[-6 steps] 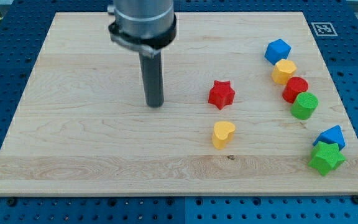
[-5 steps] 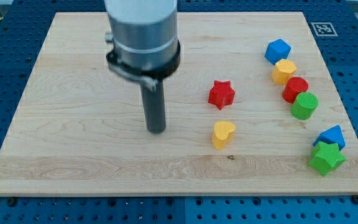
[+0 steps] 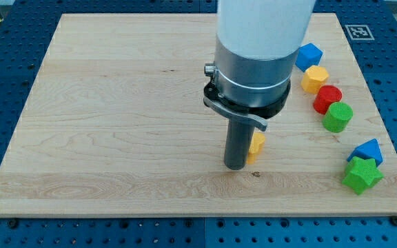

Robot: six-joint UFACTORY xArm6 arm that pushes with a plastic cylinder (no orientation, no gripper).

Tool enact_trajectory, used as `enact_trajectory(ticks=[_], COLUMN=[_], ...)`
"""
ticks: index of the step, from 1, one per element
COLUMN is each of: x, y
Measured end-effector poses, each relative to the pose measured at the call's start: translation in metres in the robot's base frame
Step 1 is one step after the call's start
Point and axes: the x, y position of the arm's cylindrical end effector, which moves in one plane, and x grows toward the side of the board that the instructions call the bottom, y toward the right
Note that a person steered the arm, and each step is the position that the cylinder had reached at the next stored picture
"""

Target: Push the yellow heart up and right a bit

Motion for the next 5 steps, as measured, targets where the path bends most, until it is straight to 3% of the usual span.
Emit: enact_trajectory(ticks=[3,5], x=[-0.05,-0.109], y=[0.029,0.024])
